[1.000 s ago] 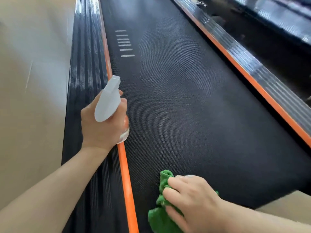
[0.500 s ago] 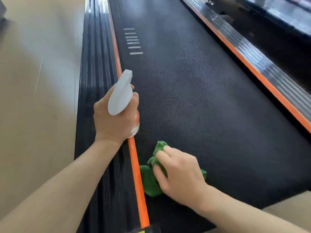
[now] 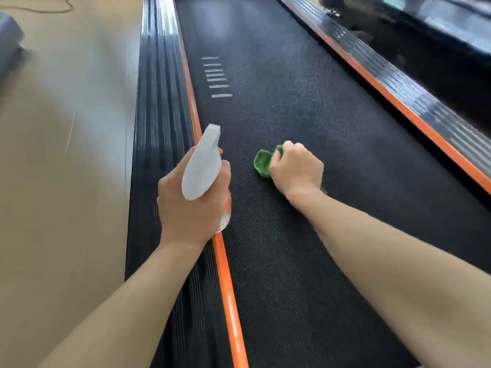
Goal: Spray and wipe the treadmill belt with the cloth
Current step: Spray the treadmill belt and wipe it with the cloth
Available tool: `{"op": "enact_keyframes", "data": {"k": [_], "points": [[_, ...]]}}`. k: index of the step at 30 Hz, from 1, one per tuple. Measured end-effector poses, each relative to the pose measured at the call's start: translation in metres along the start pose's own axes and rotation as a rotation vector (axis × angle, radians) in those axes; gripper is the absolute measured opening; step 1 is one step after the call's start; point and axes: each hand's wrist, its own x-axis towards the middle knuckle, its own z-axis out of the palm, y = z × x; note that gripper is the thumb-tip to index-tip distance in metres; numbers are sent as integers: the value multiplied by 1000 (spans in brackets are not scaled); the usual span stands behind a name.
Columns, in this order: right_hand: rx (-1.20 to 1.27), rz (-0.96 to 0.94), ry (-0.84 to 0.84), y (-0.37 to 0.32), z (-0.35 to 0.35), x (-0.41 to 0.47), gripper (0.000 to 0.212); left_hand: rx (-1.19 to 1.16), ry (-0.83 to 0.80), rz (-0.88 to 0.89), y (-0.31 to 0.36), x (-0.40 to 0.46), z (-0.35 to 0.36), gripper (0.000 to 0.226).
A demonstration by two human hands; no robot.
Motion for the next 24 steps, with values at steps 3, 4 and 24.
{"op": "enact_keyframes", "data": {"k": [3, 4, 24], "points": [[71, -118, -19, 2, -14, -31, 30, -13, 0, -16, 2, 0, 1, 20], [101, -198, -31, 9, -23, -55, 27, -14, 5, -13, 3, 1, 1, 18], [159, -219, -102, -47, -9, -47, 28, 74, 49, 36, 5, 1, 7, 32]]}}
